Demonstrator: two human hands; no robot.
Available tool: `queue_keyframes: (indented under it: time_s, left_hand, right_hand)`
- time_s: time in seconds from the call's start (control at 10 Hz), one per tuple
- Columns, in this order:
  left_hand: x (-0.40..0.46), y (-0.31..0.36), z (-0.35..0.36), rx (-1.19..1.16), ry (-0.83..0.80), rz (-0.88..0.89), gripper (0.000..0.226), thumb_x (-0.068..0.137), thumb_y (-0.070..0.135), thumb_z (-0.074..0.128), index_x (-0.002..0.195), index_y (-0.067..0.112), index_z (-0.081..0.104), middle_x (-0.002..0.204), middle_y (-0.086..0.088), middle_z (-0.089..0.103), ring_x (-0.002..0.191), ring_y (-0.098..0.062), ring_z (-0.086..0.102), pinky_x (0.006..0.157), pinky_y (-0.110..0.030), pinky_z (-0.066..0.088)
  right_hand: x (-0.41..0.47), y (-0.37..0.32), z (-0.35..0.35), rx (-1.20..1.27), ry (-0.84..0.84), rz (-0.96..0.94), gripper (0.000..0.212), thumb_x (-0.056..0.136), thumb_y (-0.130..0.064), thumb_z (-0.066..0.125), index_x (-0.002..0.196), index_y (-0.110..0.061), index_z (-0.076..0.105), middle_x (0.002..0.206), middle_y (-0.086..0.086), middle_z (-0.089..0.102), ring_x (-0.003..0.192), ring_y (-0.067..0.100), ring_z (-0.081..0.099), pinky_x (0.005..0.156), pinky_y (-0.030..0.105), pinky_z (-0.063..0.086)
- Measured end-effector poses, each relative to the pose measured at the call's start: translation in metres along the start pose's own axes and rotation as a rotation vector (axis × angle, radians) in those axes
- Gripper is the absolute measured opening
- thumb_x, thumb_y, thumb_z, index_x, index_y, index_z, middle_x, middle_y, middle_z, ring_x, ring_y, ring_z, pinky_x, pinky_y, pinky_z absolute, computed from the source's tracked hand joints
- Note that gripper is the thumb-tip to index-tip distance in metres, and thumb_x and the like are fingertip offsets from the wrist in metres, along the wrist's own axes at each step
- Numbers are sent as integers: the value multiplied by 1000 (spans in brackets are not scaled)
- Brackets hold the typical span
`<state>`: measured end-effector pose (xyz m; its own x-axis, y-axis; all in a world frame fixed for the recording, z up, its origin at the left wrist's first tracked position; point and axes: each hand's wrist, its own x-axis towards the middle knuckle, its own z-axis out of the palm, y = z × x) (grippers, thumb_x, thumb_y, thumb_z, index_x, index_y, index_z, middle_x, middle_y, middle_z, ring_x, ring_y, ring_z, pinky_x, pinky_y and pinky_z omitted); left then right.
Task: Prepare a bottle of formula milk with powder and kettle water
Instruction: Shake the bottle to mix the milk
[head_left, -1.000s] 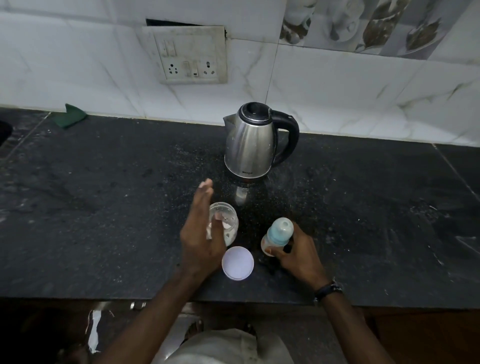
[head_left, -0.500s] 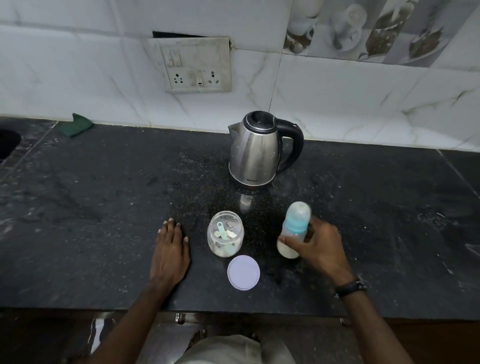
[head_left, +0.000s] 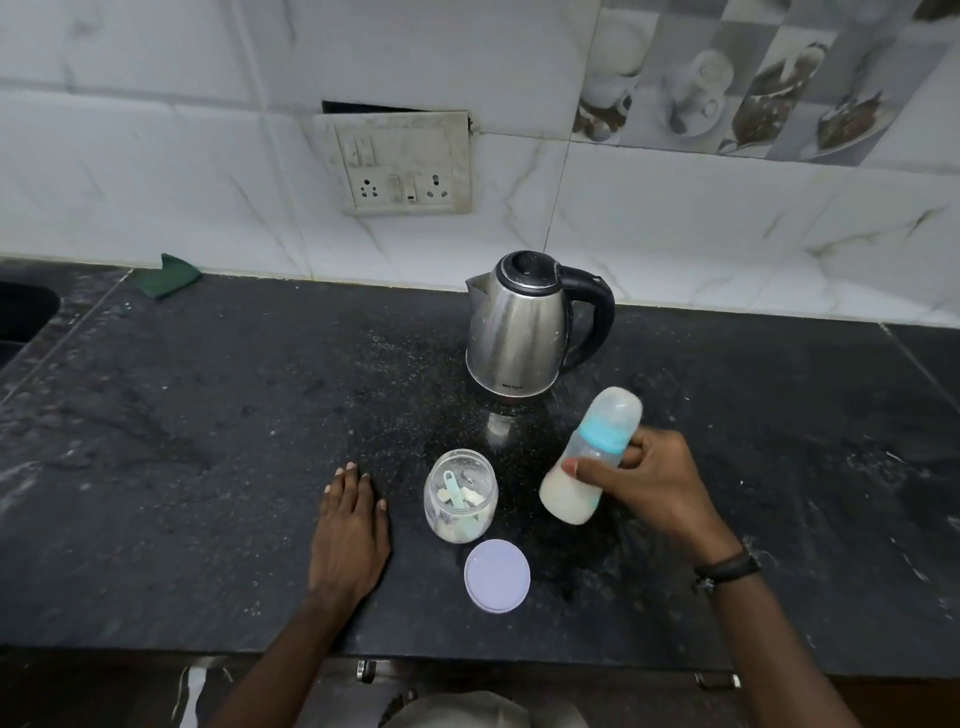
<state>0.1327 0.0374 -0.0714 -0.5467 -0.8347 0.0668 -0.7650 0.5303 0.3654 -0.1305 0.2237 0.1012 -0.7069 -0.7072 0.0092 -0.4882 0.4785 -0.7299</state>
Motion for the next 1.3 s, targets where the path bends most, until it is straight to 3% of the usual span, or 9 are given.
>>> queue_keyframes:
  time_s: [0.1,0.3,0.4,0.5,0.7,0.8,0.9,1.0,1.3]
  left_hand:
    - [0,0,0,2,3,-1,60,99,34,26,133,-7,54,147,-29,44,139,-41,41,118,-48,28]
    - [0,-1,2,-7,8,-3,60,99,35,26,134,-6,54,150,-27,43,141,-39,39,119,-49,28]
    - [-1,-2,3,-13,10,-5,61,99,36,25,134,-5,54,150,-27,43,141,-39,39,119,-49,29]
    - [-1,-3,3,-13,14,-5,62,99,36,25,134,-5,54,150,-26,43,141,-39,39,119,-48,28]
    - [0,-2,2,-33,24,-3,62,98,36,26,132,-6,56,147,-27,46,139,-39,42,117,-50,31]
    - [-1,-2,3,-30,26,1,62,98,36,26,132,-6,56,147,-27,46,139,-39,42,117,-50,30]
    - [-1,-2,3,-33,28,-1,62,98,37,26,131,-6,57,146,-27,47,139,-39,42,117,-50,31]
    - [0,-2,3,-32,32,-3,63,98,37,26,132,-6,57,147,-27,47,139,-39,43,117,-50,31]
    - [-1,-3,4,-26,35,5,63,98,37,26,132,-6,57,146,-26,47,139,-39,43,117,-50,31]
  right_hand:
    - [2,-6,0,-20,49,97,47,56,-61,85,78,-24,65,74,-8,70,72,15,68,63,34,53]
    - [3,-7,-3,-193,36,72,65,46,-77,71,81,-22,69,76,-6,71,75,18,68,65,37,55]
    - [4,-6,-5,-137,-20,72,60,47,-74,77,81,-24,72,73,-8,73,72,11,70,65,36,57]
    - [5,-10,-7,-307,12,81,62,47,-76,75,78,-23,67,74,-6,68,73,20,67,62,35,53]
    - [6,-16,-20,-194,-50,116,58,45,-72,78,80,-26,72,73,-8,73,71,12,70,66,37,58]
    - [3,-19,-20,-340,3,97,59,47,-74,76,82,-26,69,77,-5,71,75,19,69,66,37,56]
    - [6,-21,-26,-210,-52,121,49,52,-62,86,81,-24,73,73,-7,73,71,13,71,65,36,57]
    - [5,-22,-27,-352,-9,128,52,51,-67,81,78,-24,69,73,-6,70,72,18,68,63,34,55]
    - [6,-28,-32,-212,-81,69,55,52,-59,86,94,-26,73,83,-9,75,78,11,72,73,39,60]
